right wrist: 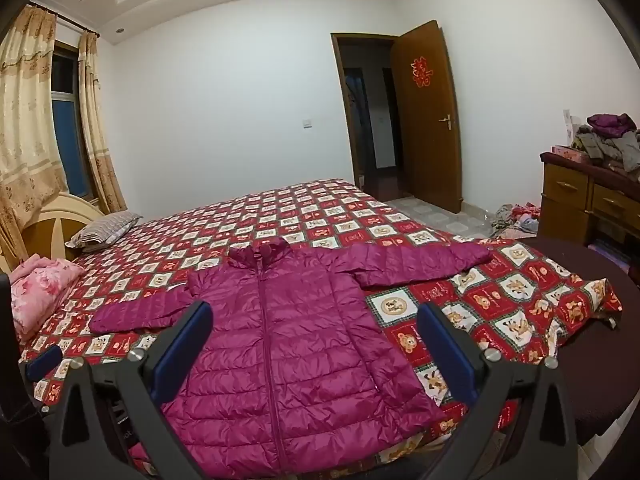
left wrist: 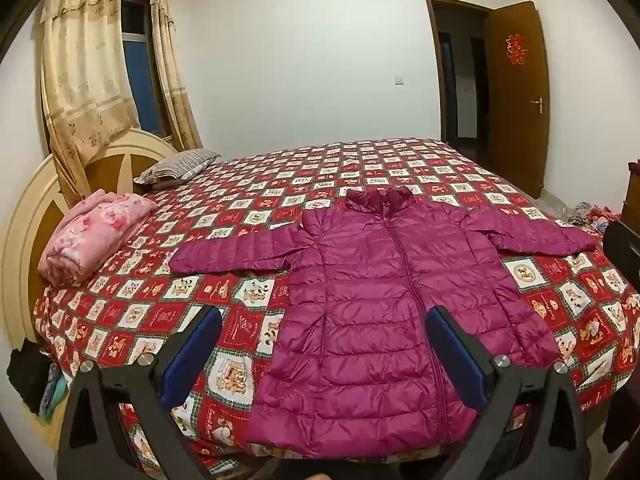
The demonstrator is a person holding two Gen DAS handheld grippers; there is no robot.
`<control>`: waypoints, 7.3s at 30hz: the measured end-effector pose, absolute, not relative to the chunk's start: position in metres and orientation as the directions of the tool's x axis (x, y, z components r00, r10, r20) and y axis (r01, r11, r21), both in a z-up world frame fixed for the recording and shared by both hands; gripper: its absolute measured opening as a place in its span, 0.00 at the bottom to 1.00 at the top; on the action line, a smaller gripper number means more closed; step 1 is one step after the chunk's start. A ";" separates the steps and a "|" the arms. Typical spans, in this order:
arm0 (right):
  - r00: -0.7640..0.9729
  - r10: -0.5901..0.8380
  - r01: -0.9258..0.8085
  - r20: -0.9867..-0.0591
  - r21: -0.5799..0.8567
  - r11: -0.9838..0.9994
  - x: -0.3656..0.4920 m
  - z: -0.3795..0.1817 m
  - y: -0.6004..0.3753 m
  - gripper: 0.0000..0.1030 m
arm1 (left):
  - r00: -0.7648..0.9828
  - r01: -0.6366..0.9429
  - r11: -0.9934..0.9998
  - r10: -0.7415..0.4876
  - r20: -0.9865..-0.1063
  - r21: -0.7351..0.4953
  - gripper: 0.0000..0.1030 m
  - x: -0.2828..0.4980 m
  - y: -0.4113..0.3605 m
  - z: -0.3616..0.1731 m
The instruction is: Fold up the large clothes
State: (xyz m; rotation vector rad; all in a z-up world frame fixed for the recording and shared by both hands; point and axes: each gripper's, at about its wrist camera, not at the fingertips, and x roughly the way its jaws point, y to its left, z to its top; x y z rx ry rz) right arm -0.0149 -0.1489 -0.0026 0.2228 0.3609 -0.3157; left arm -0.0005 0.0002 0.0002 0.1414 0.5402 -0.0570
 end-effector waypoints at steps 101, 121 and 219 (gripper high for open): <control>0.866 -0.287 0.367 -0.409 0.132 0.921 -0.012 -0.001 -0.151 1.00 | 0.883 0.167 0.985 -0.131 -0.451 0.040 0.99 -0.022 0.007 0.015; 0.832 -0.313 0.398 -0.458 0.101 0.912 0.046 -0.006 -0.177 1.00 | 0.873 0.202 0.979 -0.184 -0.453 -0.009 0.99 0.044 0.018 0.010; 0.787 0.129 0.002 -0.603 0.211 0.977 0.312 -0.056 -0.170 0.10 | 0.822 -0.023 0.993 -0.048 -0.567 -0.116 0.99 0.249 0.122 -0.080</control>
